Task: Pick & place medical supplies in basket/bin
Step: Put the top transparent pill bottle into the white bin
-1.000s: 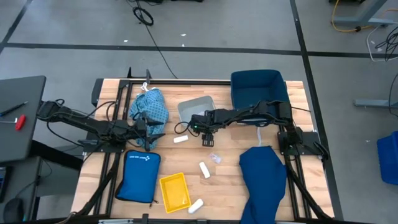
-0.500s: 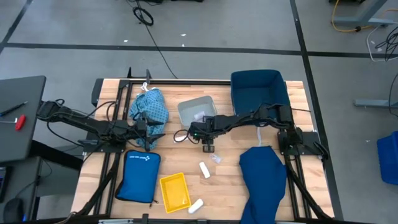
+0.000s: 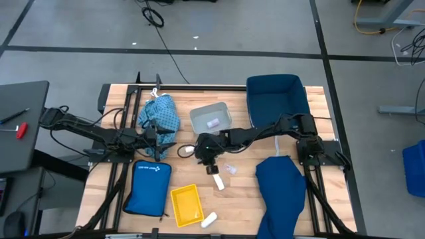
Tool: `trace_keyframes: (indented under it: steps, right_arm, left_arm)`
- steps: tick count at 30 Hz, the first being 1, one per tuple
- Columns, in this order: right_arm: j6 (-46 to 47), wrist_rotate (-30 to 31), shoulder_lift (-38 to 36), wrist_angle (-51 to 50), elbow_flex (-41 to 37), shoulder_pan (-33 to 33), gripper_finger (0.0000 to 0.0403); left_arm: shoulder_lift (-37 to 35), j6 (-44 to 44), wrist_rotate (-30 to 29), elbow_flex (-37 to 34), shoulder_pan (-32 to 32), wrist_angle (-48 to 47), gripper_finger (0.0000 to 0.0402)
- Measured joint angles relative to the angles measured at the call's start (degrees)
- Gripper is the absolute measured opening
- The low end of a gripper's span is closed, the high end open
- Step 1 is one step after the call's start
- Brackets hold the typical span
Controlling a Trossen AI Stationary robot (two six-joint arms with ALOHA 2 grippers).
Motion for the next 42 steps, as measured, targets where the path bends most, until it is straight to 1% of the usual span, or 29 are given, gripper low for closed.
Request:
trace_keyframes:
  steps: [5, 9, 12, 17, 20, 21, 25, 30, 35, 40, 42]
  right_arm:
    - [-1.6, -1.1, 0.0, 8.7, 0.0, -0.7, 0.0129]
    - [-2.4, -3.2, 0.0, 14.4, 0.0, -2.2, 0.0129]
    - [-2.8, -6.2, 0.0, 19.9, 0.0, -3.0, 0.0129]
    - [-2.9, -14.3, -0.1, 30.0, 0.0, -3.7, 0.0129]
    - [-2.9, -15.3, -0.1, 35.0, 0.0, -3.9, 0.0129]
    - [-2.9, -14.1, -0.1, 36.1, 0.0, -4.0, 0.0129]
    - [-3.3, -3.7, -0.1, 36.9, 0.0, -4.9, 0.0129]
    - [-3.0, 3.1, -0.1, 33.4, 0.0, -8.1, 0.0129]
    - [-2.4, 10.2, -0.1, 25.6, 0.0, -11.5, 0.0129]
    - [-2.6, 19.7, -0.1, 15.0, 0.0, -14.5, 0.0129]
    - [-2.6, 21.8, -0.1, 11.1, 0.0, -15.6, 0.0129]
  left_arm:
    - [0.0, 0.0, 0.0, 0.0, 0.0, 0.0, 0.0261]
    - [0.0, 0.0, 0.0, 0.0, 0.0, 0.0, 0.0261]
    - [0.0, 0.0, 0.0, 0.0, 0.0, 0.0, 0.0261]
    - [0.0, 0.0, 0.0, 0.0, 0.0, -0.7, 0.0261]
    - [0.0, -0.2, 0.0, 0.0, 0.0, -2.1, 0.0261]
    - [0.0, -0.3, 0.0, 0.0, 0.0, -2.7, 0.0261]
    - [0.0, -1.2, 0.0, 0.0, 0.0, -3.5, 0.0261]
    - [0.0, -1.3, 0.0, 0.0, 0.0, -3.5, 0.0261]
    - [0.0, -1.3, 0.0, 0.0, 0.0, -3.5, 0.0261]
    - [0.0, -1.3, 0.0, 0.0, 0.0, -3.5, 0.0261]
    - [0.0, -1.3, 0.0, 0.0, 0.0, -3.5, 0.0261]
